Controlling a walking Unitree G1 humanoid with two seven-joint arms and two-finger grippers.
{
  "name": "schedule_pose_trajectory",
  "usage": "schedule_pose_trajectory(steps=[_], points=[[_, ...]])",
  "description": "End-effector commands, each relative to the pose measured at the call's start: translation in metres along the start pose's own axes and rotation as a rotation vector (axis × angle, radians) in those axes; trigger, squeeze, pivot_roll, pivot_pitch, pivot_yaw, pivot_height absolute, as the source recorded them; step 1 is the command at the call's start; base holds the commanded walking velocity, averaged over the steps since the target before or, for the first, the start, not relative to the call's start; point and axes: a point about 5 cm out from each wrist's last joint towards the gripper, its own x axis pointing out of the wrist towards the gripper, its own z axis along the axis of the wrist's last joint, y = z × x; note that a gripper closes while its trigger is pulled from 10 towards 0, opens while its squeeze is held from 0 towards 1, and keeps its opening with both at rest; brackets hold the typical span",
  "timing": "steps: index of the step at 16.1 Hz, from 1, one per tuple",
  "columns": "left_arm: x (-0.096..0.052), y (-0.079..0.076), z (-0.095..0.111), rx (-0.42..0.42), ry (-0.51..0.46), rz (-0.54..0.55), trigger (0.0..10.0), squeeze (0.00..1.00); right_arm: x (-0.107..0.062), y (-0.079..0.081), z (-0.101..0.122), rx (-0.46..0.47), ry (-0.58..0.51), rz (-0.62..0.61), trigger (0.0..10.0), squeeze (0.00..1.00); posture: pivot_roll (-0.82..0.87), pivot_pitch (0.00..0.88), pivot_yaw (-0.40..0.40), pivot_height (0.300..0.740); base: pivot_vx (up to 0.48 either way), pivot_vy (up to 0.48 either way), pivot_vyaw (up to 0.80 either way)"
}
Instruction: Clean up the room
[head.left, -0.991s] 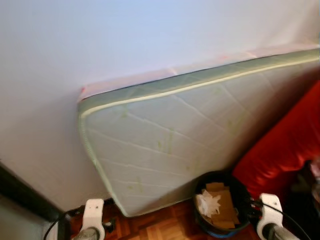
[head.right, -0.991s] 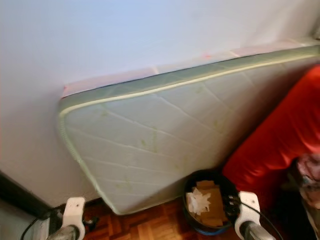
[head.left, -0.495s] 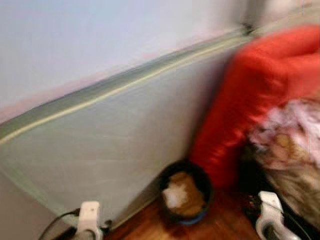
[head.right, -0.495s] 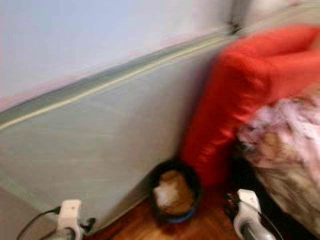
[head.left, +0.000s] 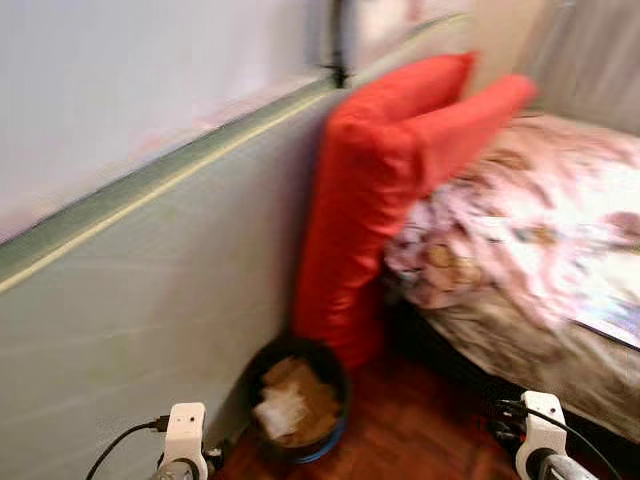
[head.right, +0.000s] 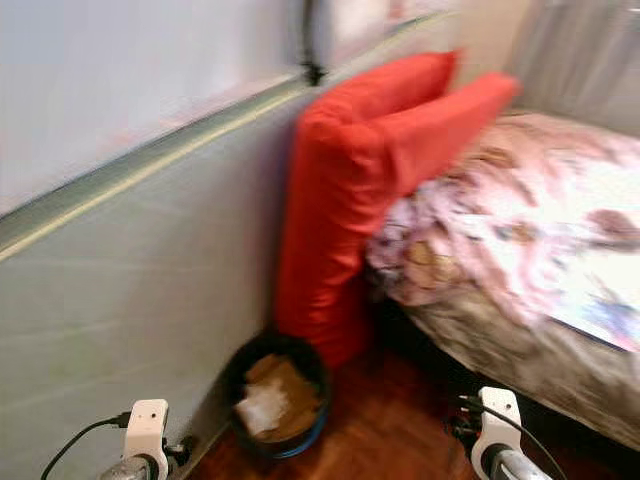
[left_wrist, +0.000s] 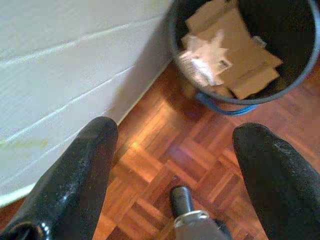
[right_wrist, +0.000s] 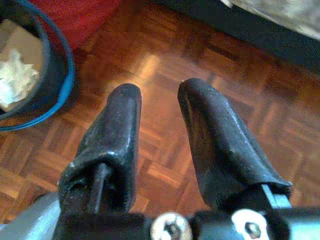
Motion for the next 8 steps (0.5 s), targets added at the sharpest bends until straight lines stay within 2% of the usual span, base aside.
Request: schedule_pose_trajectory(steps=[1,8], points=[[0.0005,-0.0027,0.0009,0.027,0.004,-0.007,10.0,0.00,0.0008,0.0011,0.0039,0.011,-0.026,-0.005,10.0,0.00,-0.06,0.000,0.011,0.740,0.000,-0.304,0.00],[-0.0004,0.0013,-0.0014,0.027,0.009,-0.005,10.0,0.00,0.0003,0.0007,0.0038,0.010,-0.043,-0.009,10.0,0.00,-0.06,0.000,0.009,0.740,0.000,-0.303,0.00]])
